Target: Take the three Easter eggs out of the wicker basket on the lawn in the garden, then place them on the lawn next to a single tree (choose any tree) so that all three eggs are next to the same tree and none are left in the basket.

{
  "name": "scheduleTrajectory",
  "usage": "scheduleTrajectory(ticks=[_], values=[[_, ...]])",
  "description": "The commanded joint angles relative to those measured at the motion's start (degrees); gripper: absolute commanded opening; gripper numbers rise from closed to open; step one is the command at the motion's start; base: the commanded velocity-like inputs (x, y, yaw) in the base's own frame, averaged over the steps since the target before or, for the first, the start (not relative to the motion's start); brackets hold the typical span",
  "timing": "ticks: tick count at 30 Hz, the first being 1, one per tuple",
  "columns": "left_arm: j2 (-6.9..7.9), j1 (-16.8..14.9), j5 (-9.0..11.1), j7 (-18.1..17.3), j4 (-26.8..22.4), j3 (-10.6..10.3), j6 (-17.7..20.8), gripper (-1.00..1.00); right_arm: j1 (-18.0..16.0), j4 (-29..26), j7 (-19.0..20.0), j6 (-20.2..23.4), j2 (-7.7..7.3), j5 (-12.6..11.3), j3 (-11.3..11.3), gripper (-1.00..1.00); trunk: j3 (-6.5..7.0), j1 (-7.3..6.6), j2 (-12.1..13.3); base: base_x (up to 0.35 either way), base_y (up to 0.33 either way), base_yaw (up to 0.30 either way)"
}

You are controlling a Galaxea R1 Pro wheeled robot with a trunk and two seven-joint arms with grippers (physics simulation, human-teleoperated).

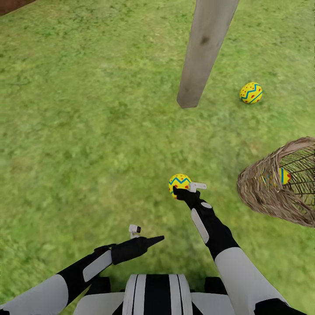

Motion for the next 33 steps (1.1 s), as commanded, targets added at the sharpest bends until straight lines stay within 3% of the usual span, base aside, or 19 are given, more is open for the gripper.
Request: scheduleTrajectory(ticks=[1, 30, 33], values=[[0.09, -0.06, 0.6, -0.1, 0.02, -0.25, 0.57, 1.0, -0.01, -0.09, -0.44, 0.23, -0.03, -0.59, 0.18, 1.0, 0.26, -0.23, 0.4, 0.0, 0.0, 0.0], [0.4, -0.06, 0.42, -0.1, 0.01, -0.05, 0.74, 1.0, -0.01, -0.26, -0.4, 0.27, -0.03, -0.64, 0.18, 1.0, 8.14, -6.6, 12.03, 0.0, 0.0, 0.0], [0.45, -0.06, 0.42, -0.15, 0.03, -0.06, 0.74, 1.0, -0.01, -0.4, -0.33, 1.74, -0.03, -0.88, 0.18, 1.0, 8.96, -7.26, 13.24, 0.0, 0.0, 0.0]])
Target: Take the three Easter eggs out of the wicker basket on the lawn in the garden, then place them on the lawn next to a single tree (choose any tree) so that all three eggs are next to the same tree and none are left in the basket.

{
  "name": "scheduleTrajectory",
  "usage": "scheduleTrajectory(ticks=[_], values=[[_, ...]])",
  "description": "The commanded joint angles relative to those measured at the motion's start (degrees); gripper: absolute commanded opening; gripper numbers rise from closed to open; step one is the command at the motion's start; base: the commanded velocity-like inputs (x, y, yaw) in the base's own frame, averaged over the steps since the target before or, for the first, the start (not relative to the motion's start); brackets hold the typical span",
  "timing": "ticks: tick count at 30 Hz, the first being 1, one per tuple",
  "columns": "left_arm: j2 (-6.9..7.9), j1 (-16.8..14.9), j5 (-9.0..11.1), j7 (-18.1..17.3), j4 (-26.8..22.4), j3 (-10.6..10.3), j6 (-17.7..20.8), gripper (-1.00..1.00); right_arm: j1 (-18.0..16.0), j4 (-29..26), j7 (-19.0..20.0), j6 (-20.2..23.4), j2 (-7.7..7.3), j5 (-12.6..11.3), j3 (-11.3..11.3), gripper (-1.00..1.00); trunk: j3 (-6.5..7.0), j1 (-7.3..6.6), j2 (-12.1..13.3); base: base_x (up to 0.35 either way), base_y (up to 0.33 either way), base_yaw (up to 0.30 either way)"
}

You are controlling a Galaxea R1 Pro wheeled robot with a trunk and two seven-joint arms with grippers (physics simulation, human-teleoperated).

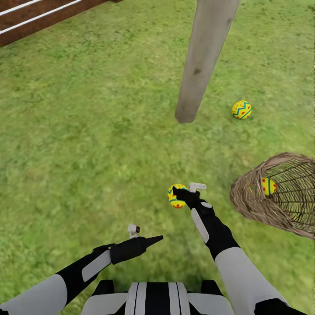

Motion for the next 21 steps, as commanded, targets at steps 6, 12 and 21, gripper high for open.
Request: scheduleTrajectory(ticks=[6, 12, 21], values=[[0.1, -0.06, 0.52, -0.12, 0.01, -0.27, 0.51, 1.0, -0.01, -0.41, -0.42, 5.01, 0.03, -0.62, 0.2, 1.0, 1.62, -1.33, 2.41, 0.0, 0.0, 0.0], [0.03, -0.06, 0.51, -0.14, -0.05, -0.27, 0.48, 1.0, -0.01, -0.63, -0.46, 9.79, 0.06, -0.52, 0.04, 1.0, 3.25, -2.64, 4.81, 0.0, 0.0, 0.0], [-0.05, -0.06, 0.43, 0.0, 0.01, -0.35, 0.46, 1.0, -0.01, -3.88, -0.45, 15.96, 0.21, -0.89, -0.01, 1.0, 5.7, -4.62, 8.42, 0.0, 0.0, 0.0]])
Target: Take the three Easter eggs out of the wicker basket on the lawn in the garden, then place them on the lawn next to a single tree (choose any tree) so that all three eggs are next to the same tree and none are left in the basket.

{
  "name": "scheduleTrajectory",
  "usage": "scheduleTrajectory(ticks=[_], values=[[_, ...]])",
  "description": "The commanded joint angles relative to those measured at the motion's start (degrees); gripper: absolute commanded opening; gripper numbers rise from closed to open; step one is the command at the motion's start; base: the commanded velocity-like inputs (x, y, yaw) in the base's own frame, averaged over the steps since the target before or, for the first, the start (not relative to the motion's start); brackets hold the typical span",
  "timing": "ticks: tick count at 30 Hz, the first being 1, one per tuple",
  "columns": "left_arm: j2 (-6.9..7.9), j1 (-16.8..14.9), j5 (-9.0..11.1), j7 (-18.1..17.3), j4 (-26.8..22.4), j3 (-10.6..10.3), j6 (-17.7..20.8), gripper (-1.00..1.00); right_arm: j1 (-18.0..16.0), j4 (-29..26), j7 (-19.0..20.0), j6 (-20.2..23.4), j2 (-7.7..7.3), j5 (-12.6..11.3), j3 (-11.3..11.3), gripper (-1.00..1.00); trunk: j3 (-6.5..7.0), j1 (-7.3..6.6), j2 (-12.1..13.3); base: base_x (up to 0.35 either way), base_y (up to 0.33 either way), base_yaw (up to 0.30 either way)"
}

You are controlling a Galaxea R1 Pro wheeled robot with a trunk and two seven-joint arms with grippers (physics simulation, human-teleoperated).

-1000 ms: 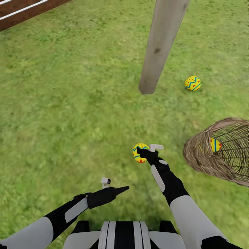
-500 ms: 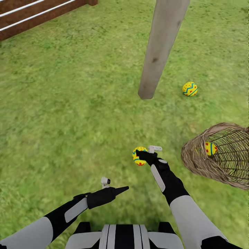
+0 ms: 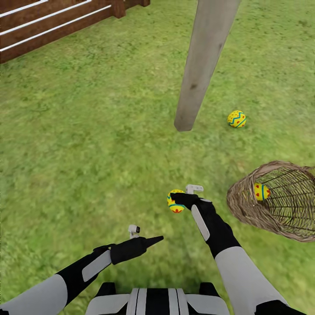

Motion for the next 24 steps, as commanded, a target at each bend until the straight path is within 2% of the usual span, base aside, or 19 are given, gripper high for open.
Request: scheduleTrajectory(ticks=[1, 4, 5, 8, 13, 17, 18, 21, 24], values=[[0.08, -0.07, 0.6, -0.1, -0.03, -0.28, 0.57, 1.0, -0.02, -0.08, -0.43, 0.48, -0.04, -0.67, 0.1, 1.0, 0.25, -0.23, 0.4, 0.0, 0.0, 0.0], [0.11, -0.07, 0.6, -0.11, -0.03, -0.28, 0.58, 1.0, -0.02, 0.02, -0.43, 3.49, -0.07, -0.83, 0.1, 1.0, 1.07, -0.89, 1.6, 0.0, 0.0, 0.0], [0.17, -0.07, 0.6, -0.09, -0.03, -0.29, 0.58, 1.0, -0.02, -0.07, -0.43, 6.72, -0.08, -0.93, 0.08, 1.0, 1.34, -1.11, 2.01, 0.0, 0.0, 0.0], [0.29, -0.07, 0.6, -0.14, -0.03, -0.29, 0.58, 1.0, -0.02, -0.21, -0.43, 11.01, -0.2, -0.9, -0.02, 1.0, 2.15, -1.76, 3.21, 0.0, 0.0, 0.0], [0.45, -0.07, 0.62, -0.13, 0.58, 0.22, 0.67, 1.0, 0.0, 0.39, -0.42, 21.64, -0.34, -0.84, -0.21, 1.0, 3.38, -2.86, 5.21, 0.0, 0.0, 0.0], [0.54, -0.07, 0.65, -0.36, 2.41, 1.38, 3.48, 1.0, 0.05, 0.21, -0.36, 24.93, -0.34, -0.94, -0.46, 1.0, 4.21, -3.74, 6.82, 0.0, 0.0, 0.0], [0.72, -0.07, 0.57, -0.37, 2.68, 2.7, 5.36, 1.0, 0.06, 0.19, -0.35, 26.06, -0.37, -0.95, -0.49, 1.0, 4.39, -3.96, 7.22, 0.0, 0.0, 0.0], [1.45, -0.07, 0.39, -0.23, 3.31, 5.11, 7.43, 1.0, 0.16, 0.2, -0.35, 27.2, -0.42, -0.96, -0.51, 1.0, 4.94, -4.62, 8.42, 0.0, 0.0, 0.0], [1.76, -0.07, 0.25, -0.27, 3.83, 5.67, 7.92, 1.0, 0.31, 0.11, -0.3, 27.47, -0.67, -0.96, -0.53, 1.0, 5.48, -5.28, 9.63, 0.0, 0.0, 0.0]])
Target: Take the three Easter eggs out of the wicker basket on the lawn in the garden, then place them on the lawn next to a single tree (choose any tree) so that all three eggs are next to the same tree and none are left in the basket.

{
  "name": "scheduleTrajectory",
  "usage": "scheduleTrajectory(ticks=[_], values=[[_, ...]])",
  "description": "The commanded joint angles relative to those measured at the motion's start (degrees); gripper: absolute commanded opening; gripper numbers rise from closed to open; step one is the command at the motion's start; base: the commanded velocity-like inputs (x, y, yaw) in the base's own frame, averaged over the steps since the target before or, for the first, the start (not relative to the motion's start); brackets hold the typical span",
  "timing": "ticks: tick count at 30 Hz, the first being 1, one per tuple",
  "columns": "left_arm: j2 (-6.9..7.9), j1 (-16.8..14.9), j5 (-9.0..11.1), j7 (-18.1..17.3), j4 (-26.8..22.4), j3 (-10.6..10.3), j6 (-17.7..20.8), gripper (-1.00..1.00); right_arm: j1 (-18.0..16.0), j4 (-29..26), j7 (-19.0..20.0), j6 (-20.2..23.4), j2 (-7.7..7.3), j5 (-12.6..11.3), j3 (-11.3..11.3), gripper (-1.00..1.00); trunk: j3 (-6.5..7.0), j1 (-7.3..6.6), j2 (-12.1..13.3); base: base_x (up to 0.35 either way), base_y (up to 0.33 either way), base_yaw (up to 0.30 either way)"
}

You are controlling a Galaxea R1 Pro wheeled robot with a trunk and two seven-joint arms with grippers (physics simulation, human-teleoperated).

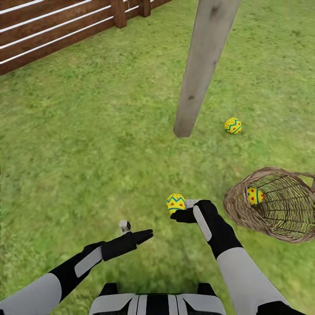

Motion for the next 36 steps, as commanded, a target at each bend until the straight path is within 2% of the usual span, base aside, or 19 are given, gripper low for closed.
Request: scheduleTrajectory(ticks=[1, 6, 11, 13, 14, 16, 19, 26, 28, 31, 36], values=[[0.1, -0.06, 0.56, -0.11, 0.05, -0.24, 0.79, 1.0, 0.01, -0.06, -0.4, 0.22, -0.16, -0.47, 0.05, 1.0, 0.16, -0.23, 0.4, 0.0, 0.0, 0.0], [0.16, -0.06, 0.58, -0.13, 0.24, -0.12, 2.8, 1.0, 0.09, -0.04, -0.28, 0.28, -1.04, -0.49, 0.0, 1.0, 1.06, -1.33, 2.41, 0.0, 0.0, 0.0], [0.19, -0.06, 0.57, 0.05, 0.29, -0.11, 2.88, 1.0, 0.1, -0.08, -0.28, 0.28, -1.3, -0.5, 0.0, 1.0, 2.17, -2.42, 4.41, 0.0, 0.0, -0.074], [0.51, -0.06, -0.31, 0.19, 0.33, -0.04, 2.53, 1.0, 0.1, -0.08, -0.28, 0.27, -1.37, -0.48, -0.01, 1.0, 2.68, -2.86, 5.21, 0.0, 0.0, -0.123], [0.69, -0.06, -2.07, 0.28, 0.34, 0.05, 2.36, 1.0, 0.1, -0.08, -0.27, 0.21, -1.41, -0.48, 0.01, 1.0, 2.94, -3.08, 5.61, 0.0, 0.0, -0.129], [0.75, -0.06, -3.59, 0.5, 0.34, 0.44, 2.38, 1.0, 0.1, 0.0, -0.28, 0.15, -1.43, -0.48, 0.0, 1.0, 3.46, -3.52, 6.42, 0.0, 0.0, -0.13], [0.4, -0.06, -4.45, 0.71, 0.33, 1.27, 2.84, 1.0, 0.1, 0.07, -0.29, 0.12, -1.44, -0.47, -0.01, 1.0, 4.24, -4.18, 7.62, 0.0, 0.0, -0.131], [0.39, -0.06, -4.5, 0.65, 1.72, 2.36, 2.3, 1.0, 0.1, 0.09, -0.21, -0.05, -1.97, -0.47, 0.02, 1.0, 6.05, -5.72, 10.43, 0.0, 0.0, -0.132], [0.1, -0.06, -4.47, 0.61, 4.02, 3.85, 2.28, 1.0, 0.1, 0.14, -0.2, -0.08, -2.03, -0.47, 0.04, 1.0, 6.57, -6.16, 11.23, 0.0, 0.0, -0.132], [-0.1, -0.06, -4.56, 0.75, 4.88, 5.05, 2.54, 1.0, 0.1, 0.15, -0.2, -0.13, -2.01, -0.47, 0.06, 1.0, 7.35, -6.82, 12.43, 0.0, 0.0, -0.132], [-0.2, -0.06, -4.72, 0.68, 5.17, 5.57, 2.53, 1.0, 0.16, 0.11, -0.2, -0.15, -1.97, -0.47, 0.07, 1.0, 8.65, -7.91, 14.44, 0.0, 0.0, -0.084]])
